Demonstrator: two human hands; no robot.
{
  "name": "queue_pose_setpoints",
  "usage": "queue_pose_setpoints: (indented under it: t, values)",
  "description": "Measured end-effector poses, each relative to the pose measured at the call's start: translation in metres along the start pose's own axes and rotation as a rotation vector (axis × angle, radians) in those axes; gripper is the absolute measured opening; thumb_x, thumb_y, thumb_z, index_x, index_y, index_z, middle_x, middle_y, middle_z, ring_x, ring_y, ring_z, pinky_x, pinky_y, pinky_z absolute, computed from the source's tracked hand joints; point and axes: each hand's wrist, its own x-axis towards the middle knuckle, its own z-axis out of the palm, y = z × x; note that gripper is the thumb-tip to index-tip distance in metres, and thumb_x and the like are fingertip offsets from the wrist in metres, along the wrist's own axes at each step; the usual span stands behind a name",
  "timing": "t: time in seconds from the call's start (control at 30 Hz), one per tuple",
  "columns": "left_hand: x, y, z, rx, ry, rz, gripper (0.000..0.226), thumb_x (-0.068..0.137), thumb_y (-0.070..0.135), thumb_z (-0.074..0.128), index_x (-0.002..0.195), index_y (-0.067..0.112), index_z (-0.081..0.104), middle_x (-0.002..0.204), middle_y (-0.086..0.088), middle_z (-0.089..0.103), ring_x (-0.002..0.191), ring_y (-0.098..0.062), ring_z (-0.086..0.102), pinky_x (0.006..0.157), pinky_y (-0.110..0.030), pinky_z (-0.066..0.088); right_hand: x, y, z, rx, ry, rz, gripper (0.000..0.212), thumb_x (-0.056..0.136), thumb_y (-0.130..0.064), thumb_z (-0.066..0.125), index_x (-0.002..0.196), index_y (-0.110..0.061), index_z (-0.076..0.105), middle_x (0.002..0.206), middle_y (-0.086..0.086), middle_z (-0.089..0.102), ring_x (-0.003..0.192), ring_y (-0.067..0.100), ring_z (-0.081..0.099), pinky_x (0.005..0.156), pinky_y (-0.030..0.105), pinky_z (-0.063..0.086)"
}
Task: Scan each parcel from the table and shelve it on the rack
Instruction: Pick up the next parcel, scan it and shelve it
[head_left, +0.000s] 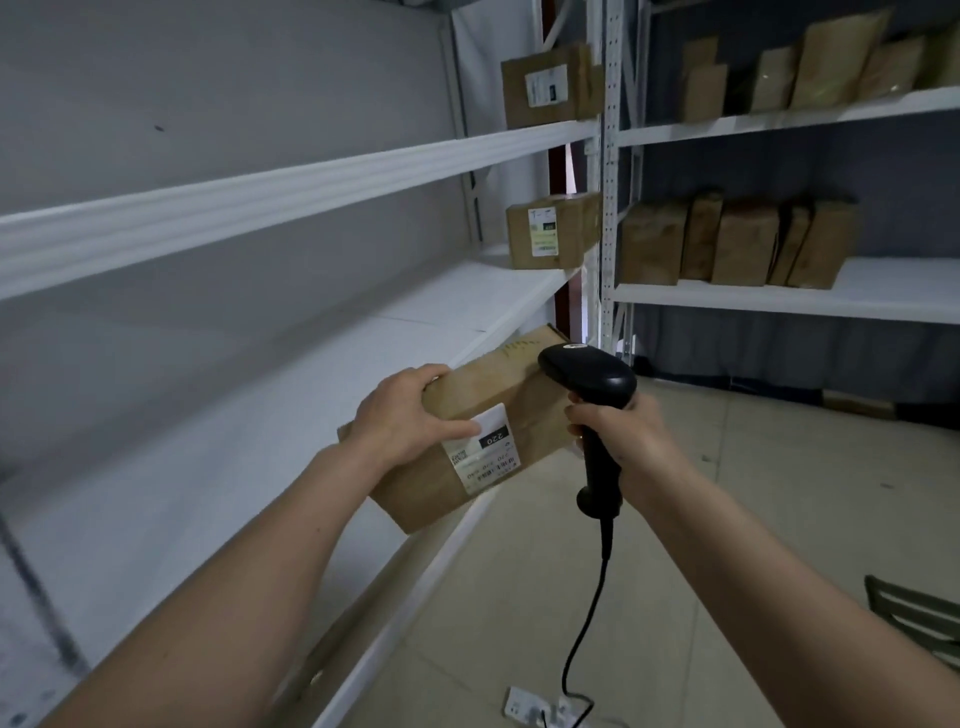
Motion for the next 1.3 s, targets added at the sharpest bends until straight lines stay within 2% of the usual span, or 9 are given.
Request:
queue_pose_setpoints:
  t: [0.33,0.4,0.47,0.53,0.67,0.83,1.03,1.2,1.3]
  values:
    - [0.175,0.028,-0.020,0.061,0.015,0.066,0.077,0.066,0.056,0.080,0.134,0.036,0.049,0.127,0.007,0.055,0.115,-0.019,0.051,0.099,-0.045,0.044,0.161,-0.068,0.005,0.066,0.033,-0.130,0.022,0.075,-0.003,0.071,0.085,-0.019,0.059,0.087,0.011,0.063,0.085,0.029,0.062,0.083,0.044,0.052]
    - [0.208,0.046,-0.026,0.062,0.014,0.106,0.076,0.068,0.056,0.078,0.134,0.037,0.047,0.129,0.005,0.053,0.118,-0.020,0.049,0.102,-0.047,0.042,0.185,-0.085,0.000,0.104,0.059,-0.171,0.024,0.076,-0.004,0.071,0.087,-0.021,0.059,0.089,0.009,0.064,0.085,0.026,0.064,0.077,0.040,0.055]
    - [0.238,0.074,-0.032,0.079,0.018,0.151,0.074,0.070,0.057,0.076,0.135,0.036,0.047,0.129,0.005,0.054,0.116,-0.020,0.051,0.101,-0.047,0.043,0.205,-0.101,-0.008,0.159,0.082,-0.220,0.025,0.078,-0.006,0.069,0.089,-0.024,0.057,0.088,0.006,0.063,0.077,0.019,0.066,0.060,0.030,0.053]
    - [0.266,0.106,-0.040,0.075,0.015,0.200,0.070,0.071,0.057,0.075,0.131,0.033,0.050,0.123,0.005,0.057,0.110,-0.020,0.054,0.095,-0.044,0.047,0.223,-0.119,-0.018,0.228,0.120,-0.273,0.023,0.079,-0.007,0.068,0.089,-0.024,0.057,0.088,0.005,0.063,0.080,0.019,0.066,0.060,0.029,0.050]
    - [0.318,0.171,-0.064,0.163,0.085,0.312,0.060,0.074,0.058,0.073,0.124,0.031,0.055,0.110,0.011,0.057,0.097,-0.015,0.054,0.072,-0.032,0.041,0.260,-0.163,-0.034,0.314,0.189,-0.411,0.024,0.078,-0.008,0.069,0.092,-0.026,0.060,0.095,0.004,0.065,0.094,0.021,0.064,0.083,0.040,0.053]
    - [0.378,0.222,-0.111,0.290,0.123,0.402,0.051,0.076,0.053,0.073,0.119,0.029,0.057,0.105,0.010,0.057,0.090,-0.013,0.053,0.059,-0.024,0.032,0.313,-0.208,-0.036,0.364,0.139,-0.566,0.026,0.078,-0.007,0.068,0.092,-0.028,0.061,0.093,0.002,0.068,0.089,0.018,0.067,0.075,0.032,0.053]
    - [0.465,0.242,-0.154,0.430,0.162,0.385,0.058,0.078,0.049,0.073,0.129,0.028,0.054,0.112,0.009,0.055,0.099,-0.015,0.050,0.079,-0.033,0.033,0.408,-0.252,-0.017,0.339,0.033,-0.641,0.020,0.079,-0.010,0.068,0.092,-0.023,0.062,0.086,0.002,0.066,0.082,0.016,0.064,0.070,0.030,0.050]
    - [0.559,0.235,-0.172,0.480,0.119,0.213,0.063,0.077,0.045,0.076,0.132,0.037,0.048,0.113,0.012,0.049,0.103,-0.017,0.048,0.091,-0.042,0.038,0.497,-0.285,0.003,0.297,-0.079,-0.657,0.018,0.078,-0.009,0.070,0.092,-0.019,0.064,0.096,0.015,0.067,0.091,0.029,0.064,0.082,0.044,0.051]
    - [0.615,0.233,-0.176,0.487,0.079,0.104,0.068,0.076,0.045,0.076,0.136,0.039,0.046,0.114,0.012,0.047,0.105,-0.019,0.046,0.095,-0.046,0.038,0.547,-0.302,0.016,0.297,-0.148,-0.632,0.015,0.078,-0.008,0.069,0.090,-0.016,0.063,0.089,0.016,0.064,0.086,0.030,0.062,0.082,0.044,0.050]
